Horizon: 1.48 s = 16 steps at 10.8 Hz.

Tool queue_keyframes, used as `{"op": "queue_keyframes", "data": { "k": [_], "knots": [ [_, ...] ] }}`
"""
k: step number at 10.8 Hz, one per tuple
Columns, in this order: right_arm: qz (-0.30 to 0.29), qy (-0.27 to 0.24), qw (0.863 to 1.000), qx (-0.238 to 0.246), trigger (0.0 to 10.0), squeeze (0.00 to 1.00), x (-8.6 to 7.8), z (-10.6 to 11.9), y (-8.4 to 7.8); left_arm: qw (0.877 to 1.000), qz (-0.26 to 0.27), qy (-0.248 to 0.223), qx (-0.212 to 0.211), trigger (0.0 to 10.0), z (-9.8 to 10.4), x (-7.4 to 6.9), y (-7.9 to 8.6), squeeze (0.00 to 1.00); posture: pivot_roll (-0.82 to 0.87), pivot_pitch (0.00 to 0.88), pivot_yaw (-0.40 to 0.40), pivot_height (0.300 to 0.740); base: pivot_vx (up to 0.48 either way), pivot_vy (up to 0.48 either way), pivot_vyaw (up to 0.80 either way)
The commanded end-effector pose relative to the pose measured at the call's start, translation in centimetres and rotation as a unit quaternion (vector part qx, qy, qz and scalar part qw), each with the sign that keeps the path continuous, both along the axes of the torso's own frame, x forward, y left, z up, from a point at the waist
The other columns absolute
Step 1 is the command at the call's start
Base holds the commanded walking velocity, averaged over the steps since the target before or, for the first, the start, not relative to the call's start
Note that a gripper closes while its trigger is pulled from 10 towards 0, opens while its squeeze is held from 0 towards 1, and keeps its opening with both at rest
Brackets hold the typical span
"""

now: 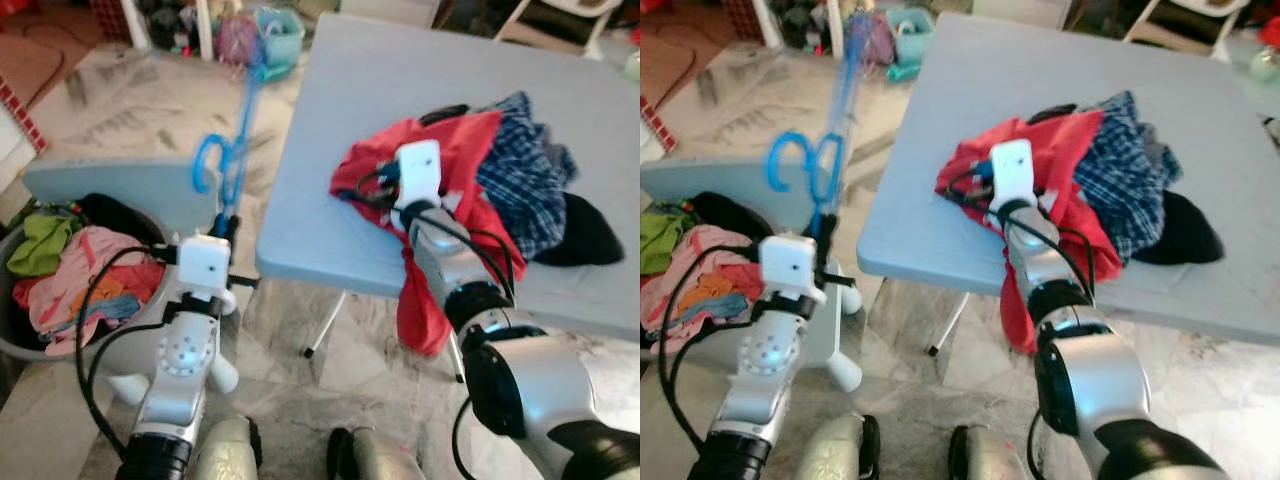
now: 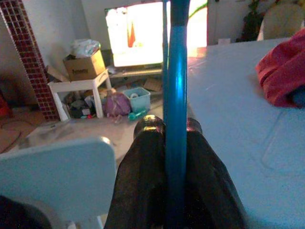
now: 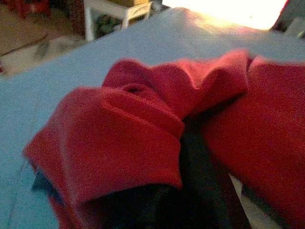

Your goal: Hang hanger

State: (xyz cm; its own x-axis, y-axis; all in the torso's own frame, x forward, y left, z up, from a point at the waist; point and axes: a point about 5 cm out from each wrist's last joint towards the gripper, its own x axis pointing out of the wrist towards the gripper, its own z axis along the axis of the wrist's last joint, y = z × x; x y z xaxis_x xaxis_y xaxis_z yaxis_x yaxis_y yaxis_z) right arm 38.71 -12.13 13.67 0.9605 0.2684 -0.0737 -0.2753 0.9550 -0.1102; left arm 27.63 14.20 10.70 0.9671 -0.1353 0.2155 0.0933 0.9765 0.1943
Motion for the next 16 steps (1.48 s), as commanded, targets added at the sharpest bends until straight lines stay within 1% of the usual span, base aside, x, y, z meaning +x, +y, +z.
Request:
{"op": "queue_keyframes", "data": {
  "k": [1, 2, 3, 4, 5, 6, 7, 8, 9, 11, 12, 13, 14, 15, 16],
  "knots": [
    [0.005, 0.015, 1.000, 0.008, 10.0, 0.97, -0.2, -0.6, -0.7, 1.000, -0.007, 0.000, 0.002, 10.0, 0.0, 0.0, -0.4, 0.00, 0.03, 0.132, -0.082, 0.740, 0.000, 0.000, 0.00],
    [0.014, -0.008, 1.000, 0.008, 10.0, 1.00, -0.1, 0.2, -0.8, 1.000, -0.007, -0.001, 0.003, 10.0, 0.0, 0.1, -0.5, 0.00, 0.03, 0.132, -0.082, 0.740, 0.000, 0.000, 0.00],
    [0.039, -0.054, 0.997, 0.025, 10.0, 1.00, -0.1, 1.7, -0.8, 1.000, -0.006, -0.001, 0.004, 10.0, 0.0, 0.1, -0.4, 0.00, 0.04, 0.134, -0.082, 0.740, 0.000, 0.000, 0.00],
    [0.070, -0.121, 0.990, 0.036, 10.0, 1.00, -0.3, 3.7, -0.9, 1.000, -0.005, -0.001, 0.005, 10.0, 0.0, 0.1, -0.3, 0.00, 0.04, 0.136, -0.085, 0.740, 0.000, 0.000, 0.00],
    [0.066, -0.189, 0.978, 0.055, 10.0, 1.00, -0.8, 5.7, -2.5, 1.000, -0.004, 0.002, 0.006, 10.0, -0.1, 0.0, -0.2, 0.00, 0.04, 0.139, -0.085, 0.740, 0.000, 0.000, 0.00],
    [0.063, -0.194, 0.977, 0.058, 10.0, 1.00, -0.9, 5.8, -3.0, 1.000, -0.006, 0.003, 0.006, 10.0, -0.1, -0.1, -0.3, 0.00, 0.03, 0.139, -0.084, 0.740, 0.000, 0.000, 0.00],
    [0.078, -0.190, 0.977, 0.061, 10.0, 1.00, -1.2, 6.0, -3.6, 1.000, -0.008, 0.005, 0.008, 10.0, -0.2, -0.1, -0.4, 0.00, 0.03, 0.140, -0.082, 0.740, 0.000, 0.000, 0.00],
    [0.158, -0.182, 0.969, 0.050, 10.0, 1.00, -2.1, 6.1, -3.4, 1.000, -0.008, 0.006, 0.012, 10.0, -0.2, -0.1, -0.4, 0.00, 0.03, 0.143, -0.079, 0.740, 0.000, 0.000, 0.00],
    [0.204, -0.164, 0.964, 0.047, 10.0, 1.00, -2.9, 5.9, -3.4, 1.000, -0.008, 0.008, 0.013, 10.0, -0.4, -0.1, -0.2, 0.00, 0.02, 0.146, -0.078, 0.740, 0.000, 0.000, 0.00],
    [0.276, -0.112, 0.954, 0.032, 10.0, 1.00, -4.6, 4.8, -5.1, 1.000, -0.006, 0.013, 0.017, 10.0, -0.5, -0.2, 0.1, 0.00, 0.03, 0.148, -0.077, 0.740, 0.000, 0.000, 0.00],
    [0.309, -0.092, 0.947, 0.001, 10.0, 1.00, -5.4, 4.9, -5.8, 1.000, -0.007, 0.016, 0.017, 10.0, -0.5, -0.2, 0.2, 0.00, 0.03, 0.153, -0.071, 0.740, 0.000, 0.000, 0.00],
    [0.324, -0.076, 0.942, -0.051, 10.0, 1.00, -6.1, 4.9, -6.9, 1.000, -0.010, 0.020, 0.019, 10.0, -0.7, -0.3, 0.1, 0.00, 0.03, 0.153, -0.068, 0.740, 0.000, 0.000, 0.00],
    [0.298, -0.063, 0.934, -0.189, 10.0, 1.00, -6.1, 4.6, -9.0, 0.999, -0.022, 0.025, 0.022, 10.0, -0.8, -0.3, -0.1, 0.00, 0.02, 0.153, -0.060, 0.740, 0.000, 0.000, 0.00],
    [0.289, -0.070, 0.930, -0.217, 10.0, 1.00, -6.0, 5.2, -9.5, 0.999, -0.024, 0.024, 0.024, 10.0, -0.7, -0.1, -0.1, 0.00, 0.02, 0.153, -0.055, 0.740, 0.000, 0.000, 0.00],
    [0.289, -0.066, 0.929, -0.222, 10.0, 1.00, -6.3, 5.6, -9.9, 0.999, -0.025, 0.024, 0.026, 10.0, -0.7, -0.1, -0.1, 0.00, 0.02, 0.153, -0.055, 0.740, 0.000, 0.000, 0.00]
  ]
}}
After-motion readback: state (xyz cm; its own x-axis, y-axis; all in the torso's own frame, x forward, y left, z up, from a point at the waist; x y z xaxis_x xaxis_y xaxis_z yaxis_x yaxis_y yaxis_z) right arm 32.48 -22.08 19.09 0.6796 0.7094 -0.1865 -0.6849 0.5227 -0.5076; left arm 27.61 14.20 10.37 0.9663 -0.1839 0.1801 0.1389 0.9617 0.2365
